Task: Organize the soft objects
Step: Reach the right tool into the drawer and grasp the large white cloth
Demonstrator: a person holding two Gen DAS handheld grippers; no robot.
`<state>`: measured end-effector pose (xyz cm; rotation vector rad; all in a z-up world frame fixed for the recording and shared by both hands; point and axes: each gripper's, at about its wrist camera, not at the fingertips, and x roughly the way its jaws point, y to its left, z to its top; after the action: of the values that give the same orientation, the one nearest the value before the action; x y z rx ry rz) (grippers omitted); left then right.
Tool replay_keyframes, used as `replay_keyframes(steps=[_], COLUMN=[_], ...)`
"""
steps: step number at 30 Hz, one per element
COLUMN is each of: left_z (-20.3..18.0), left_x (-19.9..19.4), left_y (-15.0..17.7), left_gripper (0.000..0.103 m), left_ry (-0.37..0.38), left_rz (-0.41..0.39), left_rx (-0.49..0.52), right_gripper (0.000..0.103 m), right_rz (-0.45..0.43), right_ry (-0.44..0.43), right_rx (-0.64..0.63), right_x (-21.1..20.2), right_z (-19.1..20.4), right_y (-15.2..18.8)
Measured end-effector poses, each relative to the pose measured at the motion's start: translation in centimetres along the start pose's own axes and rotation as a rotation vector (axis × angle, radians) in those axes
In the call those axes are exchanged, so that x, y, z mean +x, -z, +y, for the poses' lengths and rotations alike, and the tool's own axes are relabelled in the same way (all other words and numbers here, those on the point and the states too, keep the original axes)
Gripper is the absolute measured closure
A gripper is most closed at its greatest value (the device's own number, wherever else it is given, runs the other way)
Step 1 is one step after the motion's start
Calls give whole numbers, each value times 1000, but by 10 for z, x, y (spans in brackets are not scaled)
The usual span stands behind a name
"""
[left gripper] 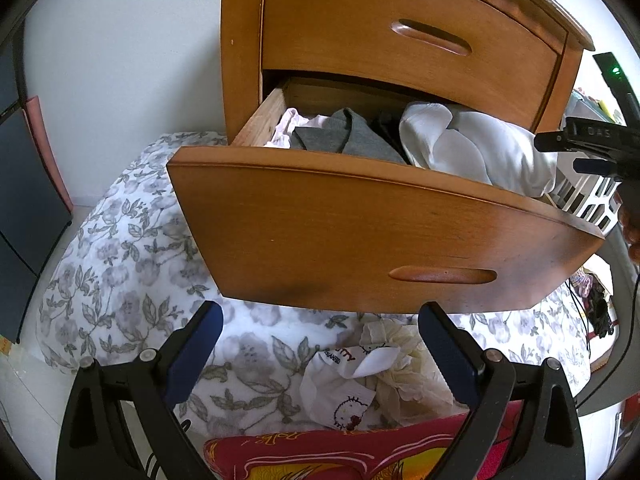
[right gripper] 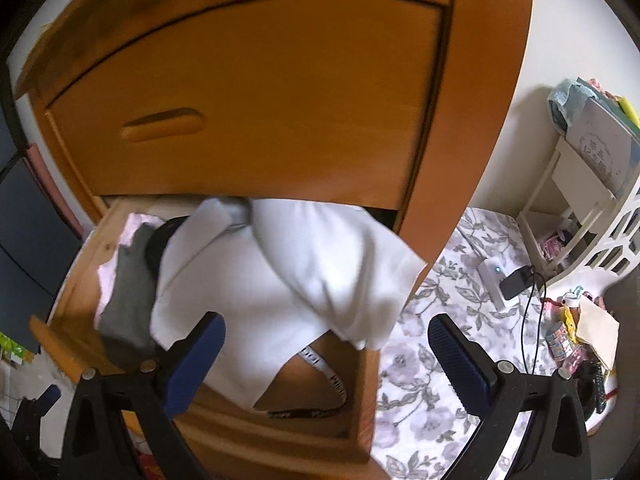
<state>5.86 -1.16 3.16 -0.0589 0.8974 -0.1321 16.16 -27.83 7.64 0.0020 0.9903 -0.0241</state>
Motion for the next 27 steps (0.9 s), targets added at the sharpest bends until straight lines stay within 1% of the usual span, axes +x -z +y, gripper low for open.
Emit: replay_keyframes(steps=[12,19,27], left_z=[-2,-2,-2], left_x=[3,5,5], left_y=[0,0,0], left_gripper=[5,5,5], left_ry=[7,14,19], left_rz=[11,17,21], left_rx=[8,13,15], right_gripper=[3,5,6], right_rz=[44,61,46], right_ry=[-8,-98,-163], right_rx=[60,84,46], right_x=[29,43,40], right_z=[-33,-36,-14], right_y=[-16,-21,-26])
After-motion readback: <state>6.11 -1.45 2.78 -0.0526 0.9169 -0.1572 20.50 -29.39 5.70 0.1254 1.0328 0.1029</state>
